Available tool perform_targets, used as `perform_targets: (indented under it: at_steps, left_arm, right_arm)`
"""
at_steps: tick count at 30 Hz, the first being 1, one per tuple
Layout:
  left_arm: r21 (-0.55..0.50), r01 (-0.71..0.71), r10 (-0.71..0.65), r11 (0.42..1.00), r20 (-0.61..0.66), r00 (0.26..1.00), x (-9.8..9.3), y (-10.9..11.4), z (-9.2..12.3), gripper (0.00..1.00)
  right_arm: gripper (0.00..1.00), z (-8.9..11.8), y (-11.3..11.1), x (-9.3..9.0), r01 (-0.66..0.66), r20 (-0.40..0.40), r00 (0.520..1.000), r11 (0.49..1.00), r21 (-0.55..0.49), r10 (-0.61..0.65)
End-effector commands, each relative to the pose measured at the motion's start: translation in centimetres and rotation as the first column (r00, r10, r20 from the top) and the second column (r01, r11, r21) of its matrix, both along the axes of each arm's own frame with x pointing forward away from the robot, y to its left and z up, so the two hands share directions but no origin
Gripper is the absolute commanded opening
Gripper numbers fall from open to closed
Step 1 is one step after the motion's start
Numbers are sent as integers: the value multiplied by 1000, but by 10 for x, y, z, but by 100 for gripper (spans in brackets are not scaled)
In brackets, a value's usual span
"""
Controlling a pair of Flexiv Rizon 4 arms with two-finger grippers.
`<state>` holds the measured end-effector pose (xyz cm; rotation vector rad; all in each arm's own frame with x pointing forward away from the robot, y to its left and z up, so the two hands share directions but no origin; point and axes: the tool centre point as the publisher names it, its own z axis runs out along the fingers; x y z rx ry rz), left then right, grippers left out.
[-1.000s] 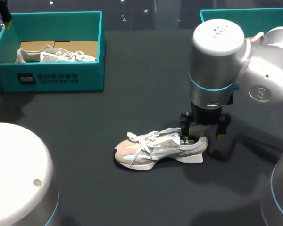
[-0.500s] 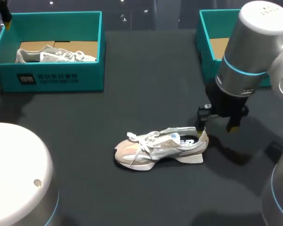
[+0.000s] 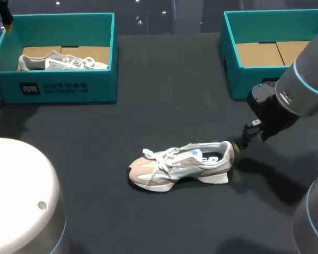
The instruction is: Take the shoe out of the shoebox, open the shoe tongue, remove and reinsert the insole, then place the shoe into the shoebox
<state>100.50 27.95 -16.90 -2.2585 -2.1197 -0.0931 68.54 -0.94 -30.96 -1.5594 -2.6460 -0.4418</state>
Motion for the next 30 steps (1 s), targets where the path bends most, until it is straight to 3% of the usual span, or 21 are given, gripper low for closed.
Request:
perform_targets:
  at_steps: [1,5,8,12,14,18,20,30]
  left_arm:
    - [2,1,-1,1000,1,1000,-1,0,0,100]
    - [2,1,-1,1000,1,1000,-1,0,0,100]
    - [2,1,-1,1000,1,1000,-1,0,0,100]
    - [2,1,-1,1000,1,1000,-1,0,0,100]
    - [2,1,-1,1000,1,1000,-1,0,0,100]
    - [2,1,-1,1000,1,1000,-1,0,0,100]
    - [2,1,-1,1000,1,1000,-1,0,0,100]
    - [2,1,-1,1000,1,1000,-1,0,0,100]
  right_arm:
    - [100,-5,-16,-19,-315,265,939,855,412,218]
    - [100,-5,-16,-19,-315,265,939,855,412,218]
    - [100,-13,-19,-20,-495,395,858,733,468,327]
    - [100,-25,-39,-20,-614,549,776,565,550,309]
    - [100,-29,-48,-19,-655,608,739,520,548,290]
    - [100,-36,-64,-15,-696,678,692,477,537,247]
    - [100,-37,-66,-18,-746,713,650,394,537,261]
    - [100,-37,-66,-18,-746,713,650,394,537,261]
